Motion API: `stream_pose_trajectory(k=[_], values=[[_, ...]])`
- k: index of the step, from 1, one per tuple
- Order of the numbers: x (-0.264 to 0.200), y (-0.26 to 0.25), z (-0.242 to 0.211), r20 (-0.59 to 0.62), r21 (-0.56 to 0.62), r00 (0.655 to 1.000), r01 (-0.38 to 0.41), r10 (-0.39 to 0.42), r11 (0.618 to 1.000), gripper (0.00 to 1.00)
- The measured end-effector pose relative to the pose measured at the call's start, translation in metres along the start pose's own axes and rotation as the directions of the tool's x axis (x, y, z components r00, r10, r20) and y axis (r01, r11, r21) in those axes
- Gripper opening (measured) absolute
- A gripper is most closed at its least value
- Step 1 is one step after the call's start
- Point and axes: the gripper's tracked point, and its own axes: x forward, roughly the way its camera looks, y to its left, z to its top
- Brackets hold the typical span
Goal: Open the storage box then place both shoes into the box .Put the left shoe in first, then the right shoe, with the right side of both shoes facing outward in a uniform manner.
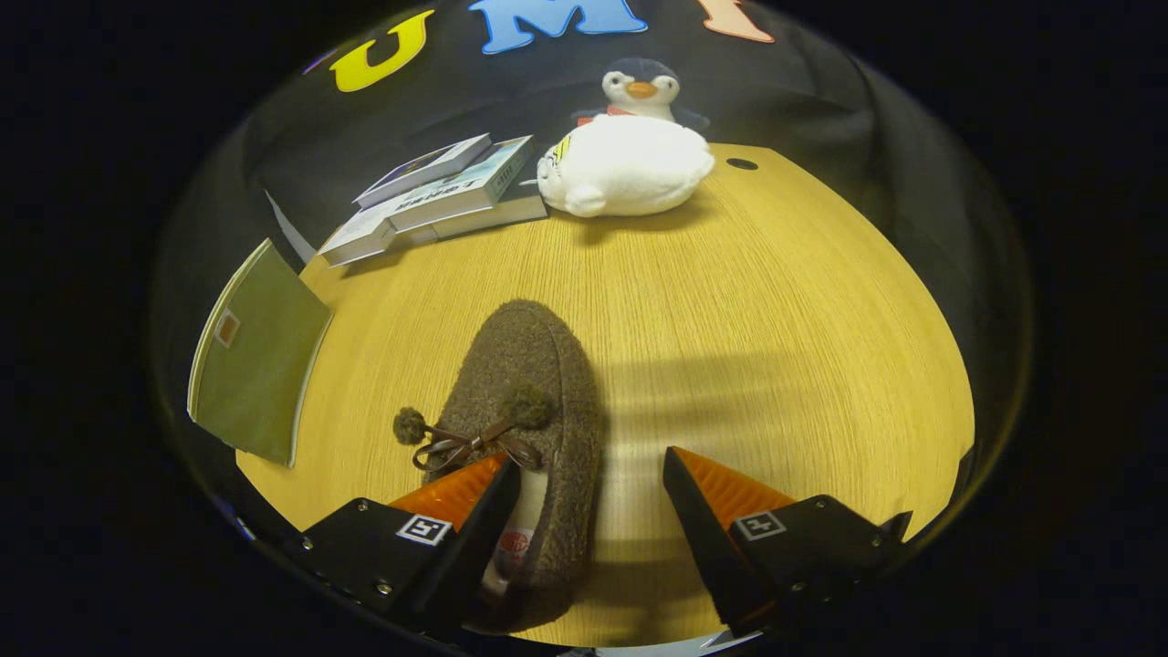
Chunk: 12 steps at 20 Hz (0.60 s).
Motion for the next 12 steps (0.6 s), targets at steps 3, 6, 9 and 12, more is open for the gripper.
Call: stream_pose_trajectory(k=[3,6,9,12], values=[[0.001,0.012,-0.002,-0.002,0.049,0.999,-0.031,0.032,0.998,0.59],[0.009,-0.001,-0.002,0.015,0.047,0.999,0.032,-0.032,0.998,0.28],[-0.004,0.005,-0.003,-0.001,0.136,0.999,0.032,-0.032,0.990,0.07],[-0.013,0.014,0.003,0.000,0.211,1.000,0.006,-0.006,0.977,0.07]])
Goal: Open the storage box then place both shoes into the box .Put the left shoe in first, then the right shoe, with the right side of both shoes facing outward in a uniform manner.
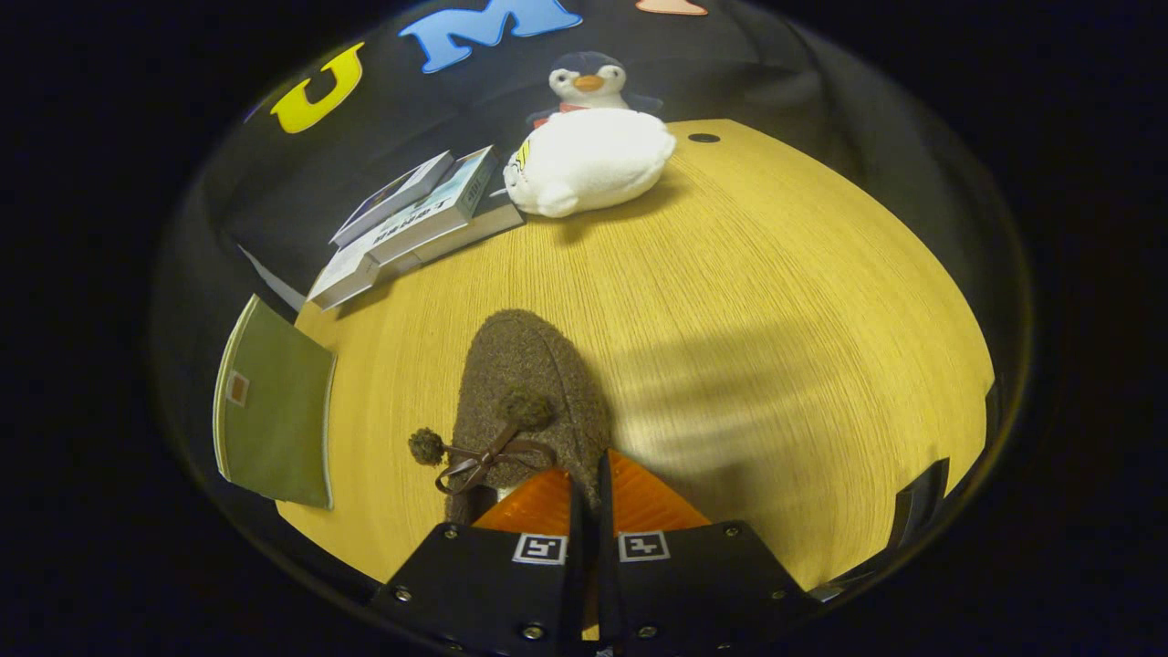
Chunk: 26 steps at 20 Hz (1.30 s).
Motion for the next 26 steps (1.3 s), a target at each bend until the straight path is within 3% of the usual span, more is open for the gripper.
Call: stream_pose_trajectory(k=[3,10,26], values=[[-0.014,0.021,0.012,0.021,0.084,0.999,-0.052,0.050,0.995,0.07],[-0.054,0.084,0.038,0.088,0.117,0.989,-0.128,0.118,0.985,0.06],[-0.090,0.251,0.057,0.116,0.028,0.969,-0.222,0.217,0.975,0.06]])
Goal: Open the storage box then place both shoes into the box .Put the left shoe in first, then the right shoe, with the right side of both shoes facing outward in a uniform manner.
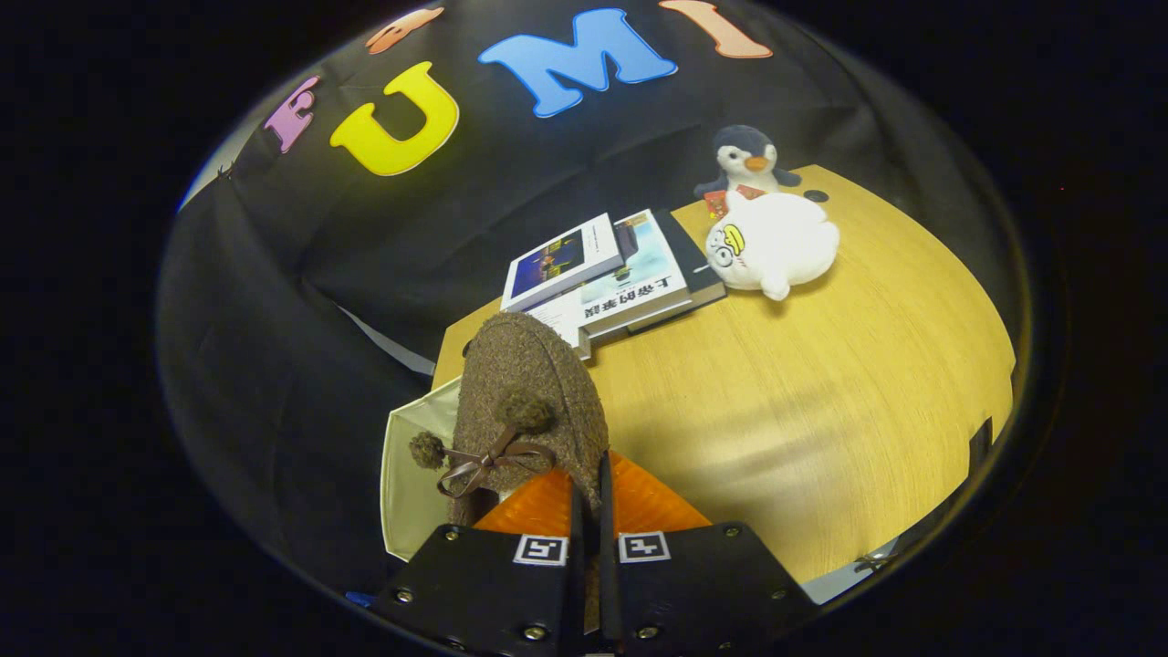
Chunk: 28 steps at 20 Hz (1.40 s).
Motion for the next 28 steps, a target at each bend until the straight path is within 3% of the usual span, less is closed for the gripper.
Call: stream_pose_trajectory(k=[11,20,26,28], values=[[0.039,0.109,-0.032,-0.024,-0.021,0.997,-0.079,0.078,0.997,0.06],[0.072,0.142,-0.069,-0.068,-0.002,0.994,-0.081,0.080,0.997,0.06],[0.055,0.141,-0.059,0.000,-0.054,0.994,-0.109,0.109,0.993,0.98],[0.043,0.135,-0.046,0.042,-0.070,0.993,-0.109,0.113,0.992,0.98]])
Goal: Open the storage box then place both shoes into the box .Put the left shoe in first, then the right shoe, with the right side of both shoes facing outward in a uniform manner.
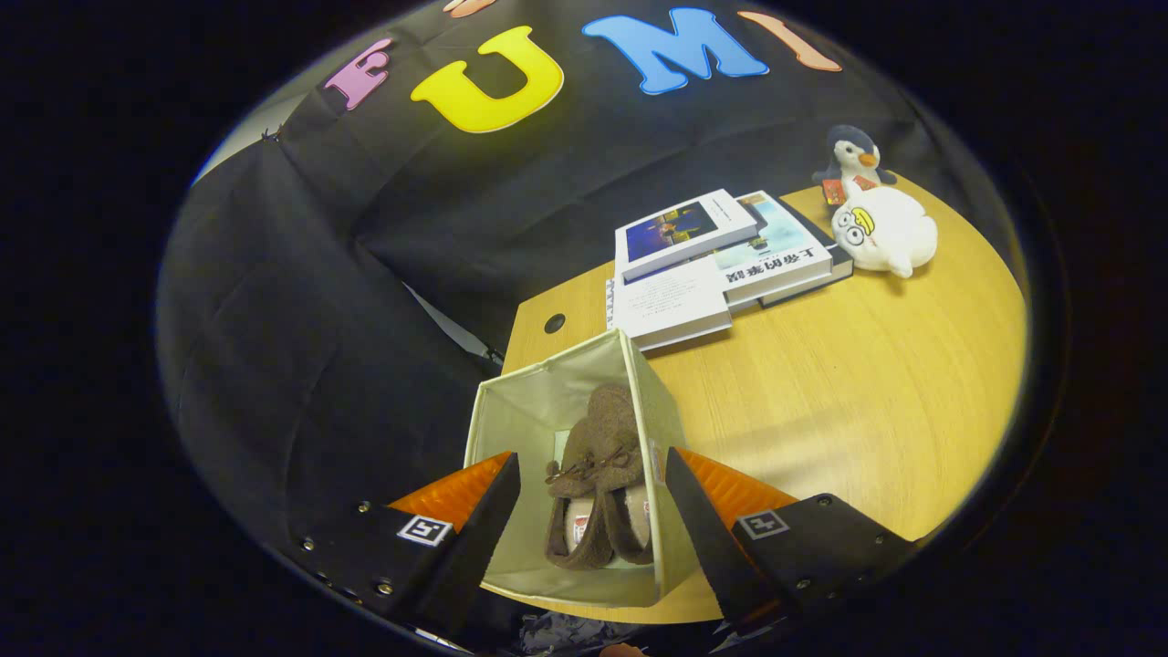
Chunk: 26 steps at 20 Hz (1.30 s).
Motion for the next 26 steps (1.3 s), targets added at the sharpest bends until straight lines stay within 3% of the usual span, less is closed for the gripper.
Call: stream_pose_trajectory(k=[9,14,20,26], values=[[-0.081,-0.054,0.063,0.219,-0.139,0.976,0.046,-0.014,0.989,0.98],[-0.138,-0.091,0.104,0.371,-0.188,0.929,0.093,-0.017,0.978,0.98],[-0.202,-0.142,0.135,0.501,-0.266,0.862,0.242,-0.080,0.933,0.98],[-0.262,-0.158,0.167,0.634,-0.310,0.769,0.348,-0.081,0.885,0.97]])
